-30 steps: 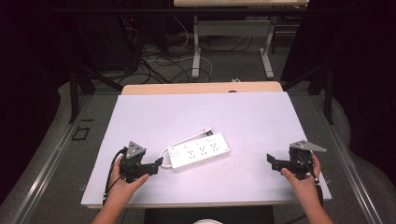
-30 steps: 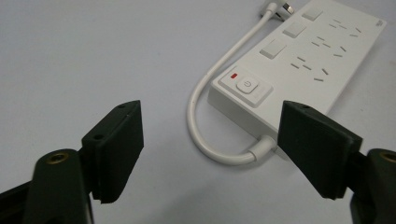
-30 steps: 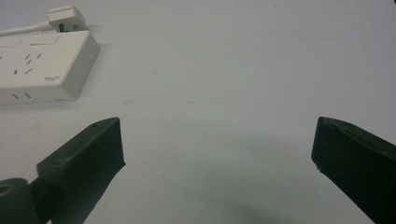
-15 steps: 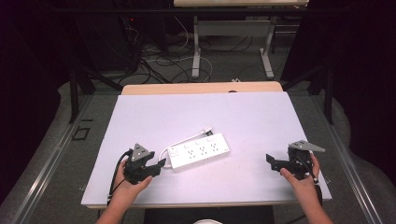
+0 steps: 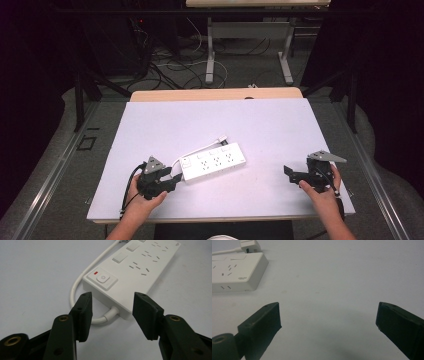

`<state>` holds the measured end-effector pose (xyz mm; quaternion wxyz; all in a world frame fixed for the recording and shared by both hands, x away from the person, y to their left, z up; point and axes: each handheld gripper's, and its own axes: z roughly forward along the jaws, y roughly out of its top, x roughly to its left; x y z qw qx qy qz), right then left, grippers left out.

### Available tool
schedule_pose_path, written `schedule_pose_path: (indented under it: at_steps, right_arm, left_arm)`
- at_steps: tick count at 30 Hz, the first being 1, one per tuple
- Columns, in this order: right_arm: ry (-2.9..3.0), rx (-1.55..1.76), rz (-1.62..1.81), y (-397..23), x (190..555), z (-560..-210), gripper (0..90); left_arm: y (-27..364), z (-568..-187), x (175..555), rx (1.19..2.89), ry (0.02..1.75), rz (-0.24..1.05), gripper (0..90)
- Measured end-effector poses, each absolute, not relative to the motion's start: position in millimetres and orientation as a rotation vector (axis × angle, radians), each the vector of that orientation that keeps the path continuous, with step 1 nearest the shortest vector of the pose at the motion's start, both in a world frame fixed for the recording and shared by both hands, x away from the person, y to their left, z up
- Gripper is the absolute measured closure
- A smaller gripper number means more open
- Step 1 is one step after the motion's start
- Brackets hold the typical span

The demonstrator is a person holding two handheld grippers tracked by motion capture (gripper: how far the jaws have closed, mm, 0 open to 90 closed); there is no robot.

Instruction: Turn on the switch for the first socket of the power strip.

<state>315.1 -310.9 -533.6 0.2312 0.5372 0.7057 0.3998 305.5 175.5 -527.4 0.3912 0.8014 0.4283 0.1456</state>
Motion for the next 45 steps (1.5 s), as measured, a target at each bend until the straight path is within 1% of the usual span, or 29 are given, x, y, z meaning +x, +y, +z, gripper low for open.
schedule_pose_path:
  at_steps: [6, 10, 17, 24, 29, 30, 32, 34, 39, 45]
  right_arm:
    - [1.941, 1.478, 1.096, -310, 315, -534, 5.6]
    - [1.940, 1.478, 1.103, -310, 315, -534, 5.9]
    - [1.943, 1.474, 1.103, -310, 316, -534, 6.1]
    - [1.945, 1.473, 1.104, -311, 316, -535, 6.5]
    - [1.936, 1.471, 1.104, -311, 316, -535, 6.6]
    - [1.936, 1.471, 1.104, -311, 316, -535, 6.6]
    - [1.945, 1.479, 1.107, -311, 316, -535, 6.7]
    - [1.937, 1.488, 1.106, -310, 316, -536, 6.6]
    - [1.942, 1.485, 1.106, -311, 316, -536, 6.7]
    - [1.942, 1.490, 1.109, -311, 317, -536, 6.7]
  left_arm:
    - [173, -529, 305, 2.027, 1.100, 0.353, 55.0]
    - [172, -530, 304, 2.009, 1.126, 0.330, 59.4]
    - [173, -530, 305, 2.037, 1.126, 0.337, 64.3]
    - [171, -528, 304, 2.029, 1.152, 0.312, 74.7]
    - [172, -526, 305, 2.009, 1.194, 0.258, 82.9]
    - [172, -526, 306, 2.016, 1.195, 0.254, 82.9]
    - [171, -526, 306, 2.010, 1.208, 0.238, 86.0]
    - [170, -525, 307, 1.995, 1.233, 0.205, 87.4]
    - [169, -523, 308, 1.972, 1.264, 0.172, 89.4]
    - [166, -519, 310, 1.967, 1.274, 0.163, 89.6]
